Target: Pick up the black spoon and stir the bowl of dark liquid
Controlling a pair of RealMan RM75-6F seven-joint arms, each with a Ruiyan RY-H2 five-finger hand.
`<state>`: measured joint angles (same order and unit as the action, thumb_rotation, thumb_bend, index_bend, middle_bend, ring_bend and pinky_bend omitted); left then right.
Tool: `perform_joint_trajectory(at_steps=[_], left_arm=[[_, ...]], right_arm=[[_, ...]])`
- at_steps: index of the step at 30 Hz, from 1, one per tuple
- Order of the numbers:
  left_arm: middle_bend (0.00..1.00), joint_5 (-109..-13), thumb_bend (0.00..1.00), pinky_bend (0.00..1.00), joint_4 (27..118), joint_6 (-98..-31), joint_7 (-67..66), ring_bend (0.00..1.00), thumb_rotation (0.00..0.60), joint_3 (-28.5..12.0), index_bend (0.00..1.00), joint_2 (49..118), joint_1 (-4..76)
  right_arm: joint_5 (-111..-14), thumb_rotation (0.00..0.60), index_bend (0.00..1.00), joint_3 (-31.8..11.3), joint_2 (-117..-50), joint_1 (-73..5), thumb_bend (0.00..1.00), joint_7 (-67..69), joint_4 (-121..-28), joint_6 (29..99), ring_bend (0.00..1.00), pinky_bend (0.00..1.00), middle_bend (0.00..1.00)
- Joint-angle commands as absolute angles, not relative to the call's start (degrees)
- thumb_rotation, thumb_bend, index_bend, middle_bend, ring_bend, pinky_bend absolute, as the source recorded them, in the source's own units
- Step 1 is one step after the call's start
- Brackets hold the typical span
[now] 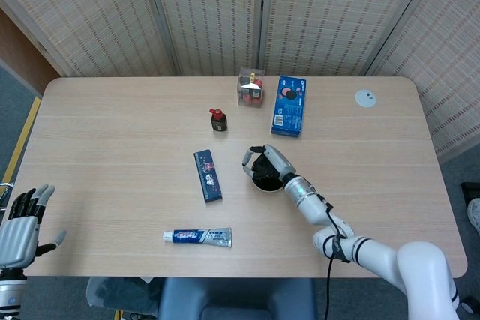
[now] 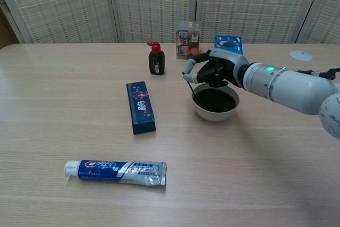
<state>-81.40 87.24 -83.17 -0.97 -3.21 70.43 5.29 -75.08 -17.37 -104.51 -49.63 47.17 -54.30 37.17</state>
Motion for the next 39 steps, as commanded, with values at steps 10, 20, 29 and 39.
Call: perform_joint_trajectory(at_steps=[10, 20, 29, 39], left_arm=[[0.00, -81.18, 0.24, 0.00, 87.20, -83.01, -1.12, 0.00, 0.600, -3.25, 0.07, 70.52, 5.21], [0.00, -80.79, 0.24, 0.00, 87.06, -82.68, -1.12, 0.00, 0.600, -3.15, 0.07, 70.62, 5.04], [0.00, -80.64, 0.24, 0.00, 86.38, -82.70, -0.49, 0.00, 0.600, -3.09, 0.07, 70.71, 4.74], [0.00, -80.68, 0.24, 0.00, 85.84, -82.84, 0.11, 0.00, 0.600, -3.10, 0.07, 70.87, 4.50]], right_arm=[[-77.68, 0.600, 0.70, -14.24, -101.69, -47.39, 0.54, 51.16, -53.50, 38.68, 1.00, 1.00, 1.00], [-76.97, 0.600, 0.70, -15.30, -102.14, -49.22, 0.54, 52.70, -49.13, 37.16, 1.00, 1.00, 1.00], [-76.43, 0.600, 0.70, -16.63, -104.38, -52.56, 0.55, 52.60, -46.18, 35.39, 1.00, 1.00, 1.00], [-78.00, 0.600, 0.70, -15.11, -104.54, -53.17, 0.55, 52.30, -49.07, 35.64, 1.00, 1.00, 1.00]])
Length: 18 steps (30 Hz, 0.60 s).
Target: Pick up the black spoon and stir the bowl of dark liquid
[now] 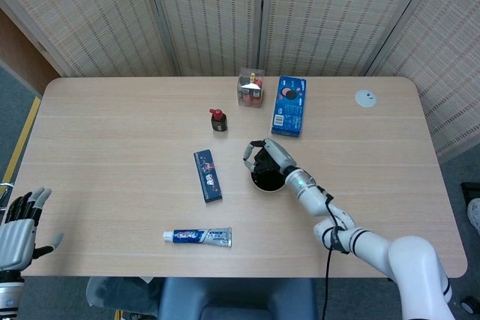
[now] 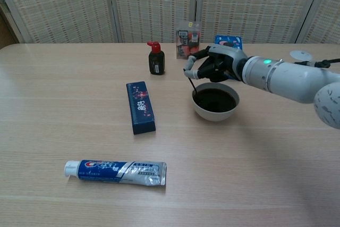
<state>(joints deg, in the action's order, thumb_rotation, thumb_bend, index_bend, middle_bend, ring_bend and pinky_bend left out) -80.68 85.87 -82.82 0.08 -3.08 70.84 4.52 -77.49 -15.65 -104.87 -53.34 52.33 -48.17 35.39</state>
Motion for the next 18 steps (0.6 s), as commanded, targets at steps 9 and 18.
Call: perform_joint_trajectory(at_steps=[9, 18], left_arm=[[0.00, -80.96, 0.24, 0.00, 86.03, -82.81, -0.32, 0.00, 0.600, -3.13, 0.07, 70.95, 4.62], [0.00, -81.09, 0.24, 0.00, 86.56, -82.61, -1.06, 0.00, 0.600, -3.30, 0.07, 71.01, 4.96]], right_arm=[[-80.31, 0.600, 0.70, -12.12, -100.80, -51.03, 0.55, 52.36, -54.14, 37.59, 1.00, 1.00, 1.00], [-79.50, 0.600, 0.70, -10.62, -97.67, -48.79, 0.55, 53.24, -54.25, 37.28, 1.00, 1.00, 1.00]])
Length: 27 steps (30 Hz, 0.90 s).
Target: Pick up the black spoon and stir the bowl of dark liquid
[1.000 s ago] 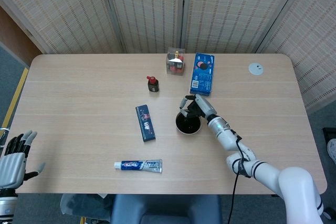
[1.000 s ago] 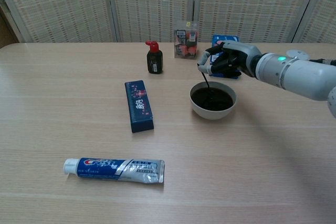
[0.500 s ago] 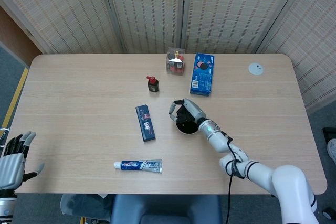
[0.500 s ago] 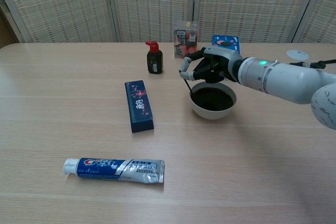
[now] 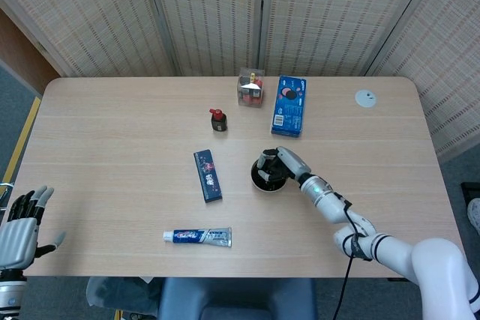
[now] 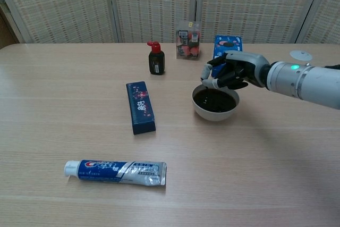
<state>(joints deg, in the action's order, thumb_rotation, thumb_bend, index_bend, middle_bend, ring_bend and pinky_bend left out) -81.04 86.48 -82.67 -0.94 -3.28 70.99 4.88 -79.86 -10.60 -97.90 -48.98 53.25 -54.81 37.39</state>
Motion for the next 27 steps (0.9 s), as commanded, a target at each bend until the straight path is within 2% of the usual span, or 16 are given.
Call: perform_joint_trajectory(at_steps=[1, 16, 27], left_arm=[[0.00, -81.10, 0.24, 0.00, 86.63, -82.55, -1.15, 0.00, 0.600, -3.30, 0.07, 71.00, 5.01], [0.00, -81.04, 0.24, 0.00, 87.37, -82.44, -1.80, 0.00, 0.600, -3.36, 0.07, 70.76, 5.18], [0.00, -81.10, 0.24, 0.00, 87.12, -82.48, -1.60, 0.00, 0.600, -3.35, 0.07, 70.90, 5.18]], right_arm=[[-79.32, 0.600, 0.70, -10.78, -97.67, -48.80, 0.55, 53.25, -53.92, 37.30, 1.00, 1.00, 1.00], [-76.32, 0.600, 0.71, -14.67, -101.84, -53.51, 0.56, 51.98, -46.80, 33.63, 1.00, 1.00, 1.00], [-78.43, 0.600, 0.71, -13.63, -102.15, -54.05, 0.56, 51.40, -50.49, 34.71, 1.00, 1.00, 1.00]])
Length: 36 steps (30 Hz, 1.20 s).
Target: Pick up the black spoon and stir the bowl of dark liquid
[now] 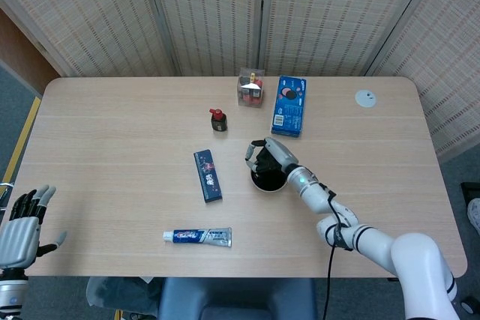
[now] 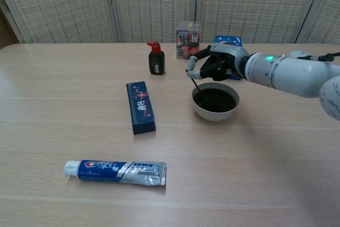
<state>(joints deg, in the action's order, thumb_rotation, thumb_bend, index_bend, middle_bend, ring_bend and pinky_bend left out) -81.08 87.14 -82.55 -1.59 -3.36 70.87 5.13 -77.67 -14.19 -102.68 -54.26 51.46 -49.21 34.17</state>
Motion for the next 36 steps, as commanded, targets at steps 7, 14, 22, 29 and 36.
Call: perform_joint_trajectory(at_steps=[7, 14, 22, 29, 36], left_arm=[[0.00, -81.39, 0.24, 0.00, 87.20, -82.43, -1.80, 0.00, 0.600, -3.37, 0.07, 71.03, 5.41], [0.00, -81.81, 0.24, 0.00, 87.60, -82.18, -2.36, 0.00, 0.600, -3.37, 0.07, 71.22, 5.86], [0.00, -81.98, 0.24, 0.00, 88.13, -82.41, -2.88, 0.00, 0.600, -3.35, 0.07, 71.13, 5.93], [0.00, -82.01, 0.24, 0.00, 88.38, -82.81, -2.97, 0.00, 0.600, -3.19, 0.07, 70.90, 5.64], [0.00, -82.34, 0.24, 0.00, 88.51, -82.96, -2.93, 0.00, 0.600, -3.19, 0.07, 70.94, 5.74]], right_arm=[[-80.66, 0.600, 0.71, -11.04, -99.13, -51.99, 0.56, 51.38, -55.19, 36.81, 1.00, 1.00, 1.00], [-80.52, 0.600, 0.71, -9.49, -96.78, -50.00, 0.56, 50.61, -55.72, 37.49, 1.00, 1.00, 1.00], [-78.92, 0.600, 0.71, -11.04, -97.10, -50.14, 0.56, 49.94, -54.16, 37.87, 1.00, 1.00, 1.00], [-79.84, 0.600, 0.67, -9.97, -97.62, -50.06, 0.49, 48.41, -54.46, 38.13, 1.00, 1.00, 1.00], [-79.89, 0.600, 0.49, -10.01, -96.64, -49.34, 0.31, 47.48, -56.81, 39.58, 1.00, 1.00, 1.00]])
